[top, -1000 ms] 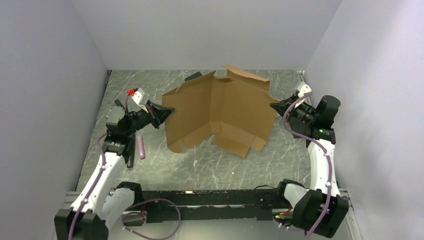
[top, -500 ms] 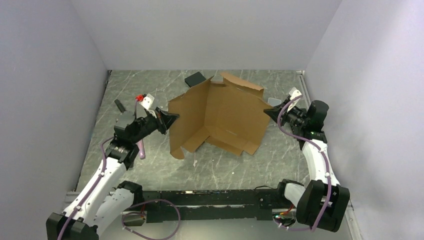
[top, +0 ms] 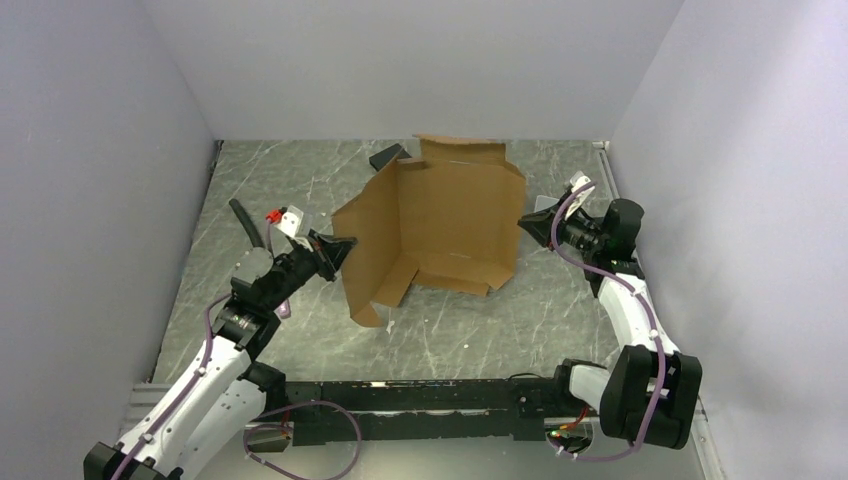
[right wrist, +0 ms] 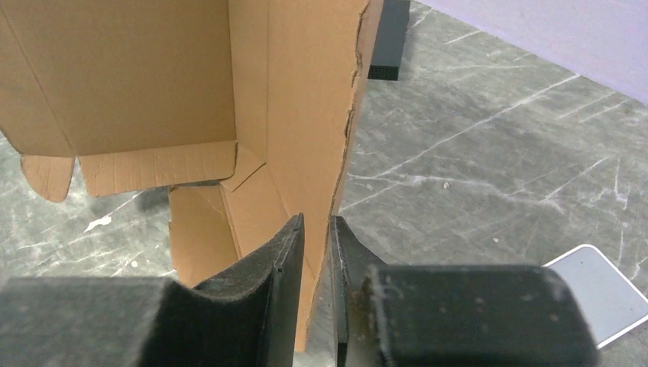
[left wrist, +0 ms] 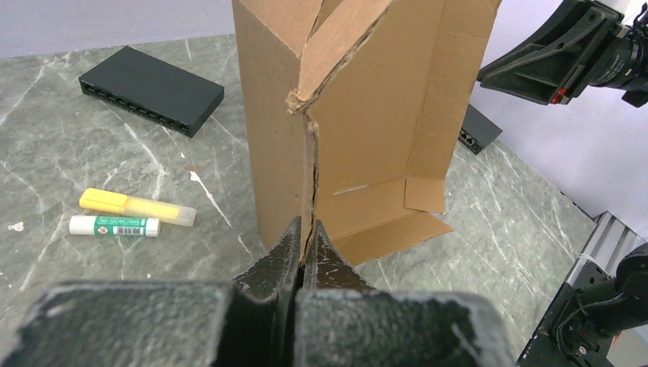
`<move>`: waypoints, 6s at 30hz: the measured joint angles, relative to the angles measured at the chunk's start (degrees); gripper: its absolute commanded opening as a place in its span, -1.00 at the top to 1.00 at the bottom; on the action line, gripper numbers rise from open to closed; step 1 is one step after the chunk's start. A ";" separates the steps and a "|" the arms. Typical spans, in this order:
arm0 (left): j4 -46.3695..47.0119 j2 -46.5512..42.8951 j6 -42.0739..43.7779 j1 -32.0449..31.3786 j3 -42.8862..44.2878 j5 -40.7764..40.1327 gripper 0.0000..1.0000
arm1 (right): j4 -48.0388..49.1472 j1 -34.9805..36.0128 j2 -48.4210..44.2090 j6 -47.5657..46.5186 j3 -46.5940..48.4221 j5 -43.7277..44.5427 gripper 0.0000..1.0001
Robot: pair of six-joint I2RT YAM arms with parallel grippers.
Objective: Fold the paper box
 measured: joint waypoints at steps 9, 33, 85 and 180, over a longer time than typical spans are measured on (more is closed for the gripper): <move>-0.13 -0.26 -0.46 -0.26 -0.02 -0.35 1.00 | 0.02 0.81 0.76 1.86 0.00 0.46 0.73; -0.44 -3.34 0.72 -0.59 -1.11 1.95 1.00 | -19.71 7.58 3.06 -16.74 3.72 -1.05 0.29; -16.11 -15.47 13.81 -0.70 6.88 6.58 1.00 | 1.79 -2.69 12.09 9.88 16.20 -1.88 1.00; -13.62 -0.57 10.21 -1.07 6.97 7.34 1.00 | 16.00 -2.23 9.16 27.82 10.84 -4.48 -0.58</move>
